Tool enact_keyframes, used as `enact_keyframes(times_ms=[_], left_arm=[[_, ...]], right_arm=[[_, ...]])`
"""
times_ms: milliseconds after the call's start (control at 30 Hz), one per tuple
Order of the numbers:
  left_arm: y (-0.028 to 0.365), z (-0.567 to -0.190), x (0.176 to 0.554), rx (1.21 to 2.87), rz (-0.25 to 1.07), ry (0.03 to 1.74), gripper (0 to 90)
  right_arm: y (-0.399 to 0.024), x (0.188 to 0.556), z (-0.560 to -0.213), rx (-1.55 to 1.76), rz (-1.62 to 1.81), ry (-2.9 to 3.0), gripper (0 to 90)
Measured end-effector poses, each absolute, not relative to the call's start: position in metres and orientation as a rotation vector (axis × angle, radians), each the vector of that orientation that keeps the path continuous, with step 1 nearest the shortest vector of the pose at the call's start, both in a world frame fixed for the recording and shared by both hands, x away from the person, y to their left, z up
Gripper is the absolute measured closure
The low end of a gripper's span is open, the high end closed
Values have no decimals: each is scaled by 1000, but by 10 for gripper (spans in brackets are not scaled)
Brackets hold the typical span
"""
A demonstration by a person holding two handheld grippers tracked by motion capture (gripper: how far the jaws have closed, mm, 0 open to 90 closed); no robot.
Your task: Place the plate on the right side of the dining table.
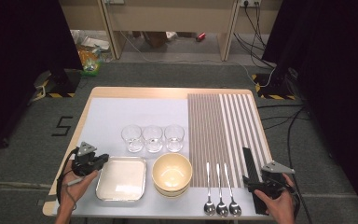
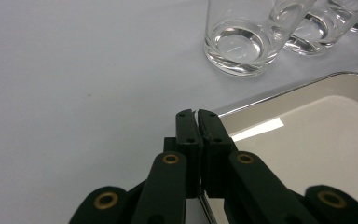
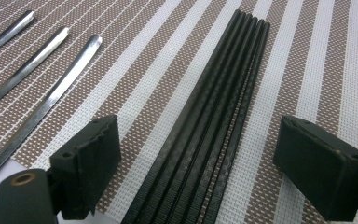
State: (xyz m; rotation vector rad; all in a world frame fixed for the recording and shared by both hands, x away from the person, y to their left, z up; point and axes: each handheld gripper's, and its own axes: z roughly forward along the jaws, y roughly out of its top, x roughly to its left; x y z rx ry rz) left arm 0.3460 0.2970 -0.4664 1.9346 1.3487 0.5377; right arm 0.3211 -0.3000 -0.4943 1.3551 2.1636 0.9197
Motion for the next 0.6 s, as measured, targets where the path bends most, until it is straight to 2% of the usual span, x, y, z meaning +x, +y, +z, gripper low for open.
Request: enact_keyframes(times_ms=[267,467,600], left_arm=[[300,-452,343,1901,579,1355,900],[304,-451,345,1913,534,1358,900],[302,-454,346,1934,495,1360,829]], right_arm=[[-300,321,-494,1356,922,2164,148],[-300,321,-494,1357,924,2164,147],[-300,321,-494,1356,923,2164,147]])
